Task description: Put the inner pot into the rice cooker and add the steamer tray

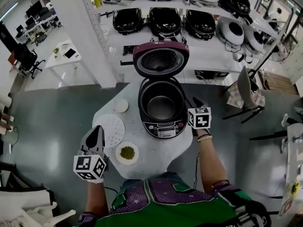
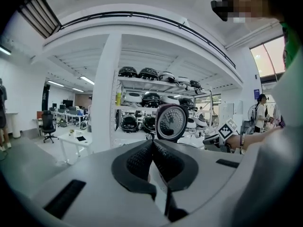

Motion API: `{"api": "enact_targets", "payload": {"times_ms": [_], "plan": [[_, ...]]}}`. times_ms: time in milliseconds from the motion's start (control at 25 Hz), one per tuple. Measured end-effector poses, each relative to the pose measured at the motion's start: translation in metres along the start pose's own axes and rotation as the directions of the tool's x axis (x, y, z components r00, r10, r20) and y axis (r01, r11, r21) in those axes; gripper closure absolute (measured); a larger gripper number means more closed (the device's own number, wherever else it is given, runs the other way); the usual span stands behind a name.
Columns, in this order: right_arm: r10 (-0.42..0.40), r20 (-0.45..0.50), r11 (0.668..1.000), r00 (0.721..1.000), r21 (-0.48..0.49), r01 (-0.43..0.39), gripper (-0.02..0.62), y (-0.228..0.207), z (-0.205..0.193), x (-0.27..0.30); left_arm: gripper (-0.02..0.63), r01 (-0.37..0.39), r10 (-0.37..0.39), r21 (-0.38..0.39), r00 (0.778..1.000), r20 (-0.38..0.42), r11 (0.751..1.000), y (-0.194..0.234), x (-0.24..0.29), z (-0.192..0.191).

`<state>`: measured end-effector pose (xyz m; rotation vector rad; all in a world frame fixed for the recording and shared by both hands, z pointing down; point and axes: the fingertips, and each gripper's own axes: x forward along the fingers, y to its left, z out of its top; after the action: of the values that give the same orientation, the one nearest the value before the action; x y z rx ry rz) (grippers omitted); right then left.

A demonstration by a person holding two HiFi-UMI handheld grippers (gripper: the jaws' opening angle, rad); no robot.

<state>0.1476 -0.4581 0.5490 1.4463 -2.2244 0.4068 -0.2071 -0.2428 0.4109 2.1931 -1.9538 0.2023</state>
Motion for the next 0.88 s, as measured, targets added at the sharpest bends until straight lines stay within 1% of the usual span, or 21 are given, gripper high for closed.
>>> {"api": "enact_targets", "payload": {"times_ms": [160,280,400,600,720,880], "plan": [[-0.043,0.017,0.999,0.999,0.014,0.042,0.423,0.009,0.002,-0.024,0.586,0.023,-0.023,-0.018,0.999,0.028,1.0,0.018,-0.006,0.007],[-0.062,0.041,0.997,0.997,0.047,0.06,0.423,0.019,0.007,-0.043,0.586,0.035,-0.035,-0.004,0.998,0.056,0.999,0.031,-0.009,0.017],[-0.078,0.092,0.994,0.993,0.085,0.07,0.425,0.035,0.02,-0.063,0.586,0.051,-0.052,0.016,0.995,0.084,0.999,0.041,-0.01,0.027],[-0.119,0.192,0.991,0.974,0.087,0.104,0.43,0.064,0.045,-0.101,0.586,0.105,-0.109,0.034,0.987,0.12,0.994,0.048,-0.015,0.039],[-0.154,0.24,0.984,0.959,0.12,0.128,0.448,0.079,0.051,-0.125,0.586,0.134,-0.137,0.038,0.982,0.13,0.99,0.053,-0.02,0.041],[-0.181,0.265,0.981,0.947,0.122,0.153,0.49,0.107,0.051,-0.144,0.586,0.182,-0.186,0.046,0.974,0.127,0.982,0.058,-0.026,0.04]]}}
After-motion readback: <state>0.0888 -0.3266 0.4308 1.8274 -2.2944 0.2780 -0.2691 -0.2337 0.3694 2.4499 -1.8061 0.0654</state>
